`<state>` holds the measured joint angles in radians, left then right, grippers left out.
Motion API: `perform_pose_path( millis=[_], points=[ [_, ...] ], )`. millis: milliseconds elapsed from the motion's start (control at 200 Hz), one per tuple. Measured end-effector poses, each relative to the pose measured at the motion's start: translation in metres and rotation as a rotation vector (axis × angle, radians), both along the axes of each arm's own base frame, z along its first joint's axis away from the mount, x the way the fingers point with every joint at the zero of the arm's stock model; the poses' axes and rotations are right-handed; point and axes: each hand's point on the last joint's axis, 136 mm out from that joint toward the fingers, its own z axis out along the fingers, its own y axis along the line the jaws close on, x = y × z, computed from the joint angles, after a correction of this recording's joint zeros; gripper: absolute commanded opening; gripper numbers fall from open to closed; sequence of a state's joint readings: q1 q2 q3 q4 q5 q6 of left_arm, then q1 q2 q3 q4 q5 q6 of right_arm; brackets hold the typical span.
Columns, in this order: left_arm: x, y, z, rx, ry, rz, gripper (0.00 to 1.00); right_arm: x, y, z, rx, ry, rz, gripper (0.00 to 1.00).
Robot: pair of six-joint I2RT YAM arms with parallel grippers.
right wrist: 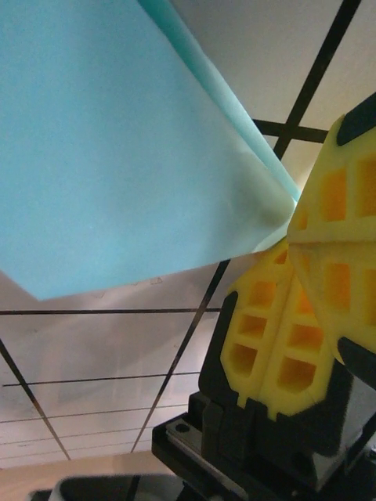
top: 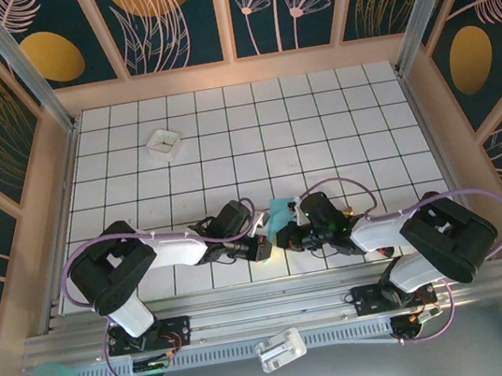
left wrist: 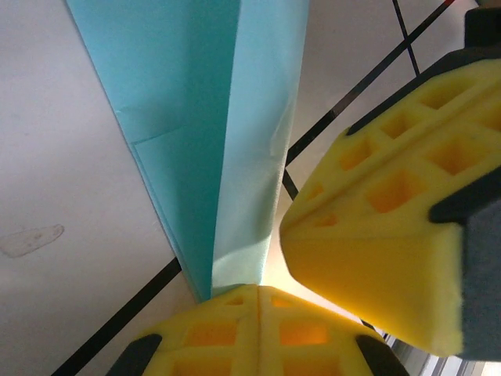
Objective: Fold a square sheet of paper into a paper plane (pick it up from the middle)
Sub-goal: Fold the wing for the fifth time at the center of the table.
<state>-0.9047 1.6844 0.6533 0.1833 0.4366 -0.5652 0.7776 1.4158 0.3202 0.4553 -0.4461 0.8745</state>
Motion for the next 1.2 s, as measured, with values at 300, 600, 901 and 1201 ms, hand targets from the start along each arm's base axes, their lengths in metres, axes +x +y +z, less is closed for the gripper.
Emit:
perform_pose_path(
  millis=[300, 600, 901, 1201],
  points=[
    [0.000, 0.000, 0.000, 0.000, 0.000, 0.000, 0.00, 0.000, 0.003, -0.007, -0.004, 0.022, -0.005, 0.00],
    [0.002, 0.002, -0.001, 0.002, 0.006, 0.006, 0.00, 0.003, 0.006, -0.009, -0.017, 0.038, -0.005, 0.00],
    [0.002, 0.003, -0.001, 0.003, 0.007, 0.008, 0.00, 0.007, 0.005, -0.015, -0.057, 0.059, 0.006, 0.00],
    [0.002, 0.002, -0.001, 0.000, -0.003, -0.001, 0.00, 0.013, 0.003, -0.016, -0.058, 0.074, 0.017, 0.00]
  ],
)
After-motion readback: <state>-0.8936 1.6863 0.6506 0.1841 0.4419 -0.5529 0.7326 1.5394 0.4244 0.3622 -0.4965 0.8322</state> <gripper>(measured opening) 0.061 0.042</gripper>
